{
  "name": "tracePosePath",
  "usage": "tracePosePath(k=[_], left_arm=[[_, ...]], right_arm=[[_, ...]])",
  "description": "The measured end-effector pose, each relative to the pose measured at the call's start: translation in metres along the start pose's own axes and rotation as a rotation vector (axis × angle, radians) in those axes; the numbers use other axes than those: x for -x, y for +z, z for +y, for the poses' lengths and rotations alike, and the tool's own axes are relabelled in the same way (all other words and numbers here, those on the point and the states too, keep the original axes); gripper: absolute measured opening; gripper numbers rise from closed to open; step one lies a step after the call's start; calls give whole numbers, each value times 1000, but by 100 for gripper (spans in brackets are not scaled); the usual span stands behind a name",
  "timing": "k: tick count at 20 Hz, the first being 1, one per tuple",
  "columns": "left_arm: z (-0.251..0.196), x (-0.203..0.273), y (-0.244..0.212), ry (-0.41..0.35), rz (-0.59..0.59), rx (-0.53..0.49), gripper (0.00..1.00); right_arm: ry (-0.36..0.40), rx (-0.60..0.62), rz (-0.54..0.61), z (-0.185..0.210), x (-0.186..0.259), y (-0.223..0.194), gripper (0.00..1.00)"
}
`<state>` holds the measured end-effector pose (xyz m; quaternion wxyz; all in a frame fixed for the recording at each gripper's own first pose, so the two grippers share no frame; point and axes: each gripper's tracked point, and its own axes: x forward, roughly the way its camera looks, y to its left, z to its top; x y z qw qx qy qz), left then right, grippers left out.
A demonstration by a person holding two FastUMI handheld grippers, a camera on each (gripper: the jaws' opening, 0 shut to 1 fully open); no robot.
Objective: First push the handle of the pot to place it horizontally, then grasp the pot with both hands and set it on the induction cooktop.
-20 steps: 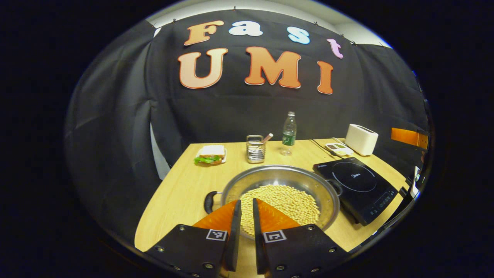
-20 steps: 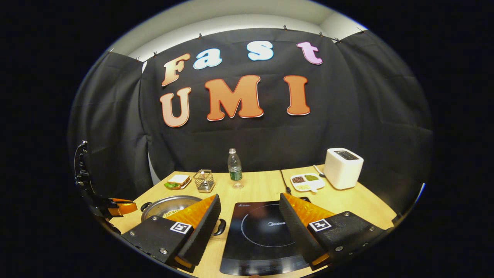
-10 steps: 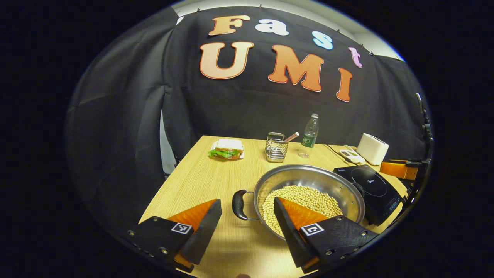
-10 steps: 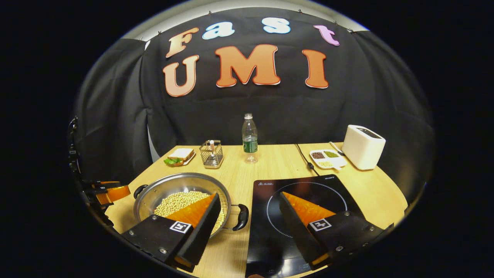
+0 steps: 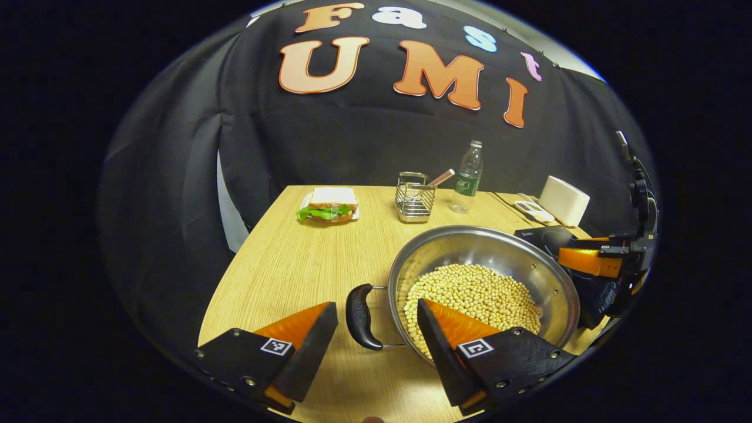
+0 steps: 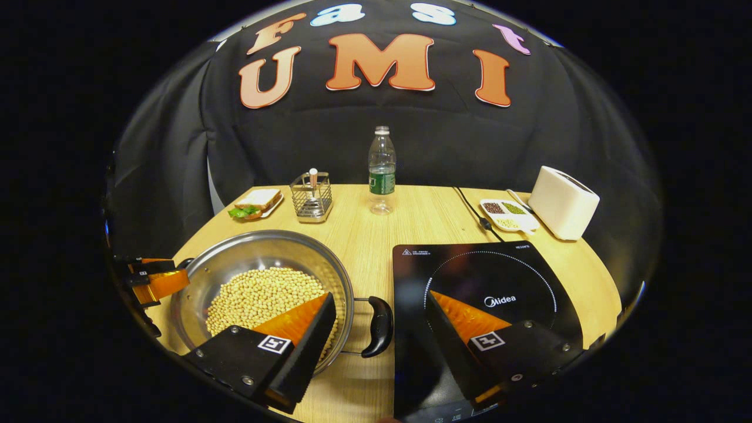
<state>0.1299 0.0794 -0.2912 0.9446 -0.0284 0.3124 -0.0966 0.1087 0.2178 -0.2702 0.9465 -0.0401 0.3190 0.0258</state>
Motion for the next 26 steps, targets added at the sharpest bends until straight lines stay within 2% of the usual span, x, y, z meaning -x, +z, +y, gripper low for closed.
tracePosePath(k=[3,7,11,12,13,14,15,19,22,23,26], left_arm=[[-3,-6,-5,-25,9,27,87],[1,-14,-5,-13,7,34,87],[-3,-19,-12,-34,19,60,86],[-2,-19,-13,-36,36,64,89],[1,-21,-19,-21,54,68,83],[0,-18,-18,-24,56,72,59],[0,-18,-19,-22,64,74,62],[-2,-12,-14,15,42,67,55],[-4,-9,-15,37,41,95,56],[-5,-7,-13,39,35,101,54],[-6,4,0,43,-20,121,55]], right_arm=[[14,6,26,7,-5,-6,95],[15,15,64,10,-7,-16,95],[20,0,105,13,-12,-25,94],[37,-18,125,18,-12,-29,92],[40,-19,141,19,-9,-31,84],[27,-13,119,15,-14,-28,78],[26,-12,129,15,-13,-31,68],[25,-53,127,14,-16,-28,57],[30,-59,127,11,-11,-25,56],[32,-63,118,9,-8,-25,56],[43,-93,95,4,0,-16,56]])
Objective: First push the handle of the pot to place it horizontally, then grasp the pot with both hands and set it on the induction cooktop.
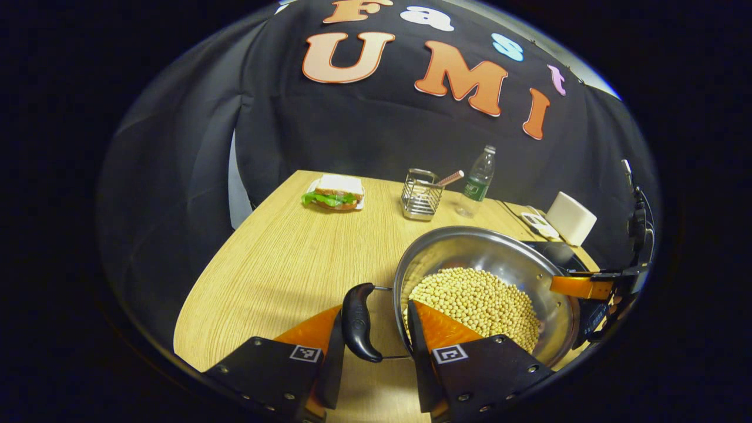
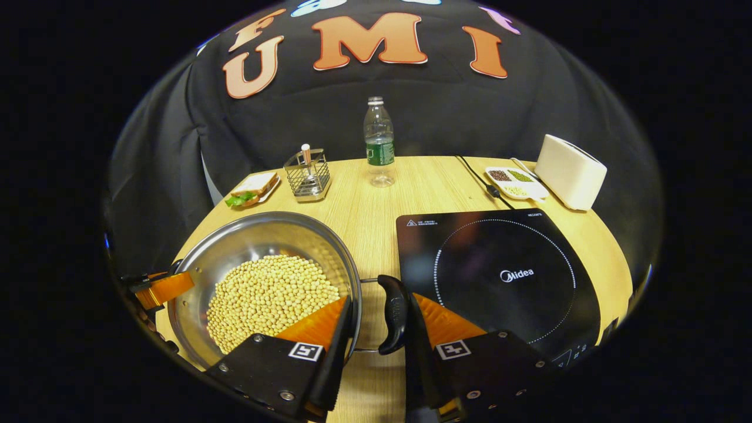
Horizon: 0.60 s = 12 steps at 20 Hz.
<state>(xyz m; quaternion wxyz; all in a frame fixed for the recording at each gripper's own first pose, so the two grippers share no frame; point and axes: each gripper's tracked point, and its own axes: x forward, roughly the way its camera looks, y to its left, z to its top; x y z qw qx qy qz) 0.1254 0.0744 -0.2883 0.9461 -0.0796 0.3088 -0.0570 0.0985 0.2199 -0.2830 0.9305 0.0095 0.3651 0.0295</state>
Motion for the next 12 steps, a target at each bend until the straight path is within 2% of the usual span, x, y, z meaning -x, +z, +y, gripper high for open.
tracePosePath(k=[3,12], left_arm=[[-20,20,5,-4,-11,-8,53],[-87,13,12,-49,4,-24,47]], right_arm=[[6,-25,-28,-11,12,10,55],[-41,-70,-87,-73,47,28,50]])
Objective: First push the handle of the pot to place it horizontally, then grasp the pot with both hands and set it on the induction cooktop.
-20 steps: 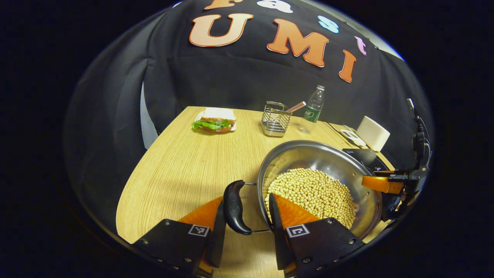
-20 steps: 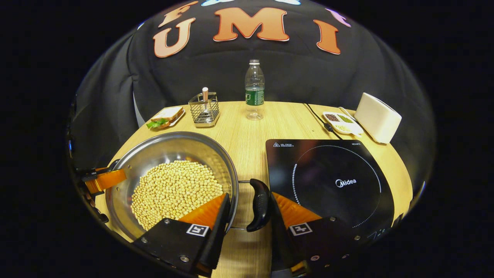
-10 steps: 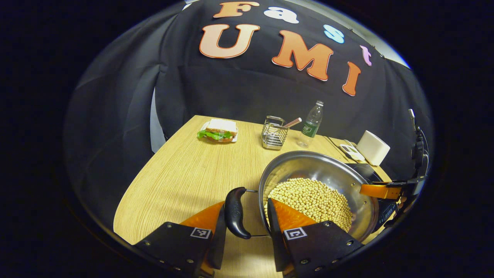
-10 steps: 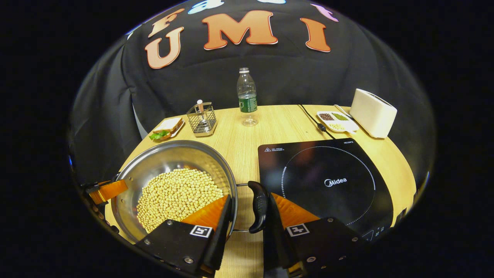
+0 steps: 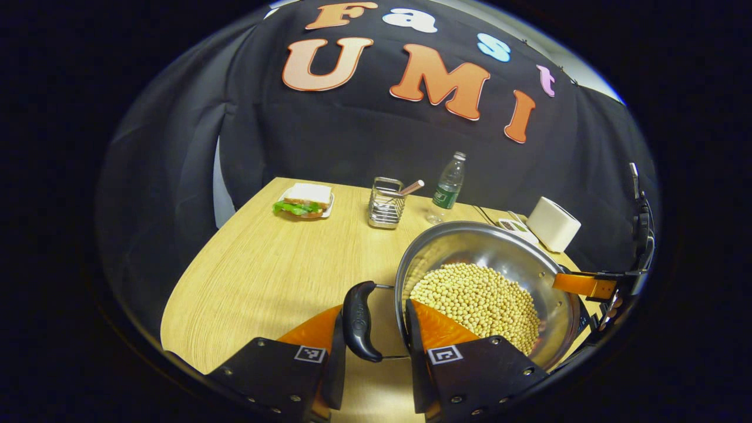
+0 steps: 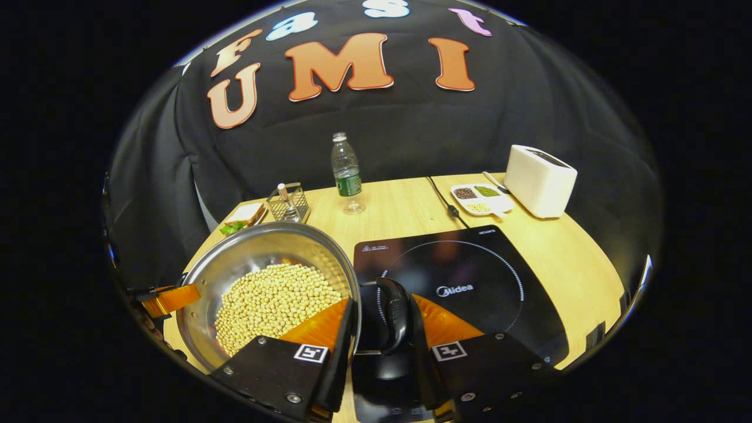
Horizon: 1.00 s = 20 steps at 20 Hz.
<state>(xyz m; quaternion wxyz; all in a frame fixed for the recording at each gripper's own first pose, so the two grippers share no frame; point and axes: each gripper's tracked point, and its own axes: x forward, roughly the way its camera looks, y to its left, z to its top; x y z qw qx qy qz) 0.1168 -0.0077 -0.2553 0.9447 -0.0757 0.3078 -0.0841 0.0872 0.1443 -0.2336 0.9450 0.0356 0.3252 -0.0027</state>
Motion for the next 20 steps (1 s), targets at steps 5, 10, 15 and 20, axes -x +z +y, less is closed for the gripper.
tracePosePath(k=[5,10,15,20], left_arm=[[-49,0,15,-28,-19,-43,47],[-100,-10,17,-62,2,-82,48],[-150,-25,10,-96,41,-103,48],[-191,-46,-4,-122,93,-122,49]], right_arm=[[-16,-48,-24,-42,14,11,50],[-47,-96,-37,-92,23,18,50],[-74,-144,-38,-139,24,16,50],[-107,-176,-37,-180,17,13,50]])
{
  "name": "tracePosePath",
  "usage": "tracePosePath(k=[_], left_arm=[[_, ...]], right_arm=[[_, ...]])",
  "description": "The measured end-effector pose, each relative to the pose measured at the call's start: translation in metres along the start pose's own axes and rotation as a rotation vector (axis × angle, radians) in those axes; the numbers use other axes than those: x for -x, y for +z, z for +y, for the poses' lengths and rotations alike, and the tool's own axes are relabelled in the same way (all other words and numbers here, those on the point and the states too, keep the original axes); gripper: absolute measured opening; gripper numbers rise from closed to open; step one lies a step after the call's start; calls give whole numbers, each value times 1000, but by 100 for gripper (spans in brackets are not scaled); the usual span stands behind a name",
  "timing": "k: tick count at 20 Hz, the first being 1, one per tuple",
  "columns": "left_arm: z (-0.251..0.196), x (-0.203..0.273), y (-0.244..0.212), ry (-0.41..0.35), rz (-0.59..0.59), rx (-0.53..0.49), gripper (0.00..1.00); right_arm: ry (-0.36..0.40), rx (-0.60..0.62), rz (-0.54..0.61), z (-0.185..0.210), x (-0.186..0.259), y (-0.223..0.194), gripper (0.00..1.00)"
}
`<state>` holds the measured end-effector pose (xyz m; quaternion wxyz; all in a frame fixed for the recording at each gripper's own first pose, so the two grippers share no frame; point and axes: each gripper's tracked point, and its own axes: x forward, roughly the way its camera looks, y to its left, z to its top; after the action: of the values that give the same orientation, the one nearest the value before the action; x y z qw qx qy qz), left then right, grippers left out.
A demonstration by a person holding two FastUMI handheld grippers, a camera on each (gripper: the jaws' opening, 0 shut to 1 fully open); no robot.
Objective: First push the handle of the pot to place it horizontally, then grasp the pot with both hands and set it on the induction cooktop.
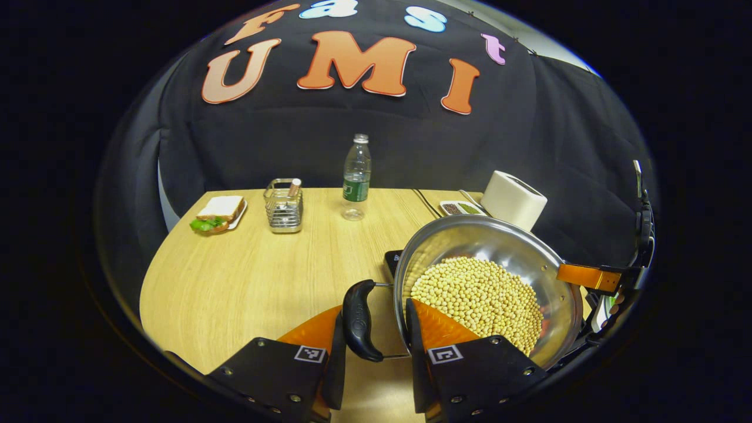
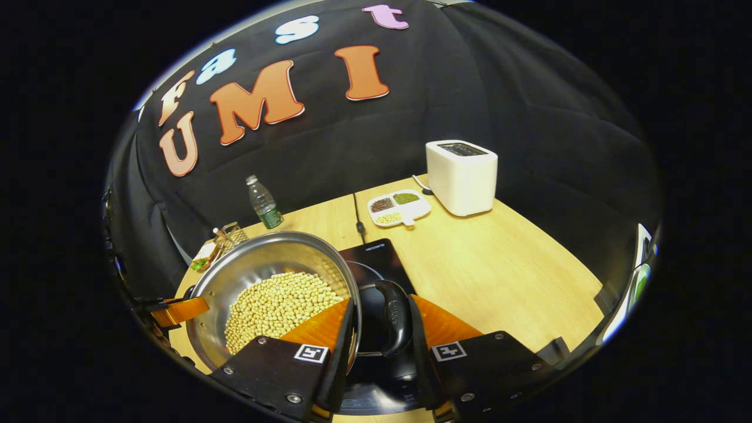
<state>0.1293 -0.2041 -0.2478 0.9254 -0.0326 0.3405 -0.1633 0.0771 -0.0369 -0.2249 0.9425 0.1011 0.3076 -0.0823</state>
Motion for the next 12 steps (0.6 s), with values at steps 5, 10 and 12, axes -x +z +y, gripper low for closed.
tracePosePath(k=[5,10,12], left_arm=[[-25,-22,-3,-11,28,-19,48],[-28,-30,2,-10,15,-17,47],[-24,-33,1,-6,27,0,48]], right_arm=[[-22,-24,10,-27,-10,1,50],[-14,-50,17,-32,-21,2,50],[-8,-52,26,-29,-24,1,50]])
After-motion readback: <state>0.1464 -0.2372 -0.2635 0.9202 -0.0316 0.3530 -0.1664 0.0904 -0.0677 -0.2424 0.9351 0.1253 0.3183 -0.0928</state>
